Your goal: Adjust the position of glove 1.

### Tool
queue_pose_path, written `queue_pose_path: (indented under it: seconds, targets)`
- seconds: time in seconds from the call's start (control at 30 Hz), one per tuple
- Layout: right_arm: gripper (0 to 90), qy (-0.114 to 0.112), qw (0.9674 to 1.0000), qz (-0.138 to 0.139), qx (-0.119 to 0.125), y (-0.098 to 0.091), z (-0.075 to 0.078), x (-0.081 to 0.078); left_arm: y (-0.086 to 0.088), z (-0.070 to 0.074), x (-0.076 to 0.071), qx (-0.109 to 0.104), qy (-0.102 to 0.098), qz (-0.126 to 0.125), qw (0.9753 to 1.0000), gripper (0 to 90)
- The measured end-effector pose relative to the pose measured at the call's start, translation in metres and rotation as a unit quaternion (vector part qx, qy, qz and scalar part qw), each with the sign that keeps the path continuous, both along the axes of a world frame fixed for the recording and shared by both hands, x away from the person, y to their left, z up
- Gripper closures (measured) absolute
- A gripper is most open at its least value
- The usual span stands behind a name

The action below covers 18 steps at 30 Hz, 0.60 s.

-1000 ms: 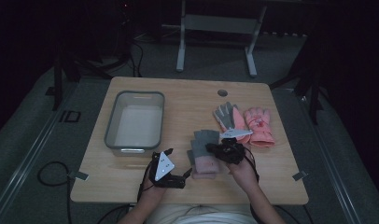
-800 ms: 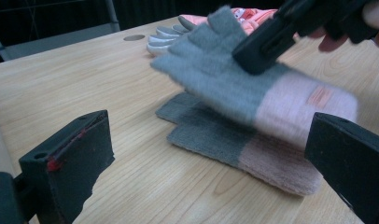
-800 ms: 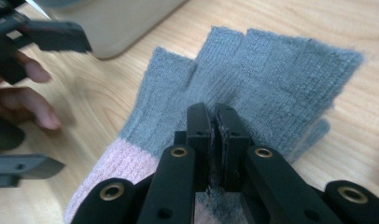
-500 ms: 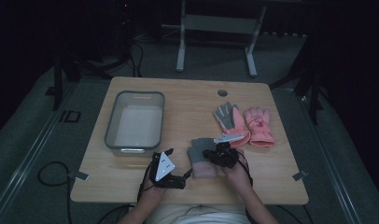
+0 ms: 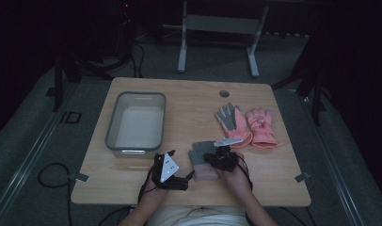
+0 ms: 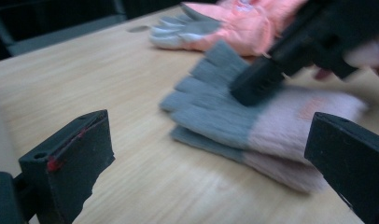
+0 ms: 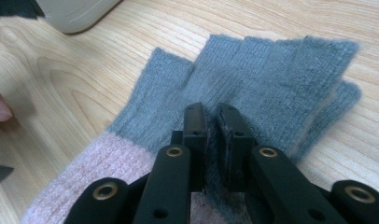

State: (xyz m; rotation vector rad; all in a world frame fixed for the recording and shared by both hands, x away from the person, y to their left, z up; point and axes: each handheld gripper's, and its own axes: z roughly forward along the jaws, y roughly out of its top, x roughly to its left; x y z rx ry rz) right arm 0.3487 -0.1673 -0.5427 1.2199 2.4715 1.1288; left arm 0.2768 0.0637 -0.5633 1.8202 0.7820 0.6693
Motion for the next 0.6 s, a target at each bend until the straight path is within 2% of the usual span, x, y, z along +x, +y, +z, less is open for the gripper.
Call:
queue_pose_path:
  seconds: [0.07, 0.1, 0.13, 0.2, 0.23, 0.3, 0.33, 0.4, 0.47, 0.5, 0.53, 0.6]
  targets:
    - [79.1, -0.001, 1.0000, 0.000, 0.001, 0.000, 0.000, 0.000, 0.002, 0.000, 0.001, -0.009, 0.005, -0.009, 0.9999, 0.8]
    - [77.3, 0.000, 1.0000, -0.002, 0.005, -0.001, 0.002, -0.001, 0.002, 0.000, 0.001, -0.011, 0.001, -0.013, 0.9998, 0.7]
    - [75.4, -0.002, 1.0000, -0.002, 0.008, -0.002, 0.004, -0.001, 0.002, 0.000, 0.000, -0.010, -0.004, -0.024, 0.9997, 0.7]
    - [72.8, -0.014, 0.9998, 0.000, 0.017, -0.007, 0.014, -0.002, -0.001, 0.001, -0.001, -0.003, -0.001, -0.048, 0.9988, 0.7]
    - [70.9, -0.021, 0.9996, 0.001, 0.017, -0.009, 0.018, -0.002, -0.003, 0.003, -0.002, 0.000, 0.006, -0.062, 0.9981, 0.7]
    - [69.2, -0.037, 0.9992, -0.002, 0.017, -0.016, 0.031, 0.001, -0.010, 0.008, -0.006, -0.003, 0.007, -0.084, 0.9964, 0.9]
    - [68.3, -0.045, 0.9988, -0.005, 0.019, -0.021, 0.038, 0.004, -0.013, 0.011, -0.007, -0.005, 0.007, -0.094, 0.9956, 4.0]
    - [67.3, -0.052, 0.9983, -0.011, 0.021, -0.028, 0.046, 0.011, -0.020, 0.017, -0.007, 0.002, 0.017, -0.109, 0.9938, 4.6]
    - [65.4, -0.055, 0.9983, -0.012, 0.017, -0.033, 0.052, 0.018, -0.026, 0.021, -0.003, 0.018, 0.046, -0.123, 0.9911, 4.6]
    - [64.4, -0.054, 0.9983, -0.013, 0.017, -0.034, 0.053, 0.021, -0.028, 0.021, -0.002, 0.026, 0.053, -0.126, 0.9903, 4.6]
    - [63.3, -0.053, 0.9984, -0.013, 0.017, -0.035, 0.053, 0.024, -0.031, 0.021, 0.000, 0.034, 0.061, -0.139, 0.9878, 4.6]
    - [61.3, -0.045, 0.9988, -0.015, 0.015, -0.035, 0.051, 0.031, -0.034, 0.020, 0.005, 0.033, 0.075, -0.179, 0.9805, 1.9]
